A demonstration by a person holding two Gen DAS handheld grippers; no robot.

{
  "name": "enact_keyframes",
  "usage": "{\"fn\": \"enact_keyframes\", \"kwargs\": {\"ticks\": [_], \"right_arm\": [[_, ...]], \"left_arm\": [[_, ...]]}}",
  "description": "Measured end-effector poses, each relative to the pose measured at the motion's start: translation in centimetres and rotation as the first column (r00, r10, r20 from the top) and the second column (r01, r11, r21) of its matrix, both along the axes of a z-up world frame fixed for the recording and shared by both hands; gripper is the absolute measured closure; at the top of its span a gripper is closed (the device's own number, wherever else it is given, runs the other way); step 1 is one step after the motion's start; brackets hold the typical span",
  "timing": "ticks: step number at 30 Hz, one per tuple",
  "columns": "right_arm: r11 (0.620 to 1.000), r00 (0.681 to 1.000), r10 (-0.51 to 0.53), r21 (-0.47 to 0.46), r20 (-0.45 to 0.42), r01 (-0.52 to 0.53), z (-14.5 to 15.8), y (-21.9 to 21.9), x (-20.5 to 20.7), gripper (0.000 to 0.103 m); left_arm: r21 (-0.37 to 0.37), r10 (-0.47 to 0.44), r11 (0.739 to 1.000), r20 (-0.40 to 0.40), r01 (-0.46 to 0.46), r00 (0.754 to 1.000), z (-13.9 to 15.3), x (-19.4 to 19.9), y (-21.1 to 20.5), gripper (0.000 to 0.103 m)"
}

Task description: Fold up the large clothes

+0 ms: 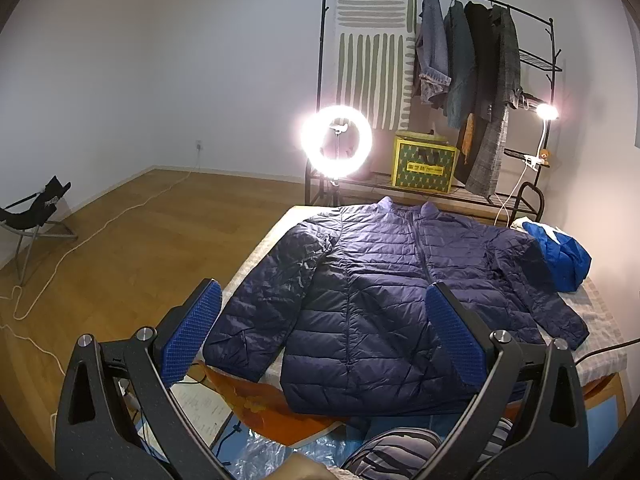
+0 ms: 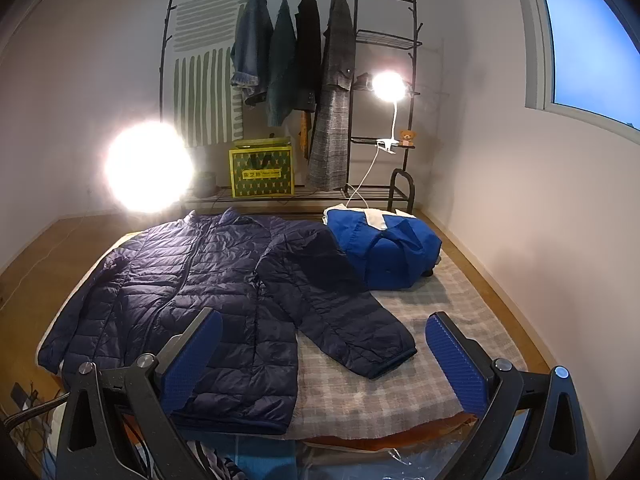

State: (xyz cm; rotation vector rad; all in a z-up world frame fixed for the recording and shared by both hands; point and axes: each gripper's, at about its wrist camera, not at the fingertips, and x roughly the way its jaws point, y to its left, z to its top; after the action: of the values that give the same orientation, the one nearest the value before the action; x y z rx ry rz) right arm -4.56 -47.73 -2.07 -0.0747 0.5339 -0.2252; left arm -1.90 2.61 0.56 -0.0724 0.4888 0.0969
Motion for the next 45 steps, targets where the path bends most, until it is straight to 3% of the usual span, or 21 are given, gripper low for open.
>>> {"fn": "enact_keyframes", "kwargs": {"ticks": [14, 19, 23, 28, 31, 37, 38, 41, 45], "right_arm": [[1.000, 1.000, 0.007, 0.000, -0.021, -0.007, -0.5, 1.0, 1.1, 0.000], [1.000, 0.999, 0.013, -0.013, -0.030, -0.013, -0.6, 1.8, 1.6, 0.000], [0.999, 0.999, 0.026, -0.027, -0.042, -0.027, -1.3, 3.0, 2.2, 0.000], [0.997, 0.997, 0.067, -0.028, -0.027, -0.068, -2.3, 4.5, 3.2, 0.000], [0.996, 0.996, 0.089, -0.018, -0.032, -0.089, -2.7, 5.1, 3.9, 0.000], [0.994, 0.993, 0.113, -0.002, -0.038, -0.113, -3.1, 6.1, 4.9, 0.000], [0.993, 0.992, 0.118, 0.000, -0.040, -0.118, -3.2, 6.3, 5.0, 0.000], [0.991, 0.990, 0.133, 0.008, -0.047, -0.133, -3.4, 6.6, 5.3, 0.000], [0.989, 0.987, 0.150, 0.013, -0.058, -0.150, -3.8, 6.9, 5.6, 0.000]], "left_arm": [[-0.019, 0.018, 1.000, -0.025, -0.018, 1.000, -1.9, 1.3, 2.2, 0.000], [-0.092, 0.000, 0.996, -0.028, -0.003, 1.000, -5.2, 3.1, 6.4, 0.000], [-0.155, 0.040, 0.986, -0.095, -0.055, 0.995, -8.7, 5.2, 10.6, 0.001], [-0.270, 0.092, 0.951, -0.223, -0.152, 0.970, -14.2, 7.4, 16.2, 0.021], [-0.378, 0.104, 0.899, -0.305, -0.220, 0.947, -18.1, 8.0, 19.3, 0.027], [-0.582, 0.071, 0.739, -0.433, -0.340, 0.898, -25.7, 8.6, 22.7, 0.027], [-0.601, 0.069, 0.716, -0.443, -0.354, 0.894, -26.4, 8.6, 23.0, 0.027], [-0.675, 0.061, 0.616, -0.472, -0.405, 0.879, -29.3, 9.3, 24.4, 0.027], [-0.717, 0.079, 0.527, -0.494, -0.457, 0.866, -31.7, 10.1, 25.8, 0.027]]}}
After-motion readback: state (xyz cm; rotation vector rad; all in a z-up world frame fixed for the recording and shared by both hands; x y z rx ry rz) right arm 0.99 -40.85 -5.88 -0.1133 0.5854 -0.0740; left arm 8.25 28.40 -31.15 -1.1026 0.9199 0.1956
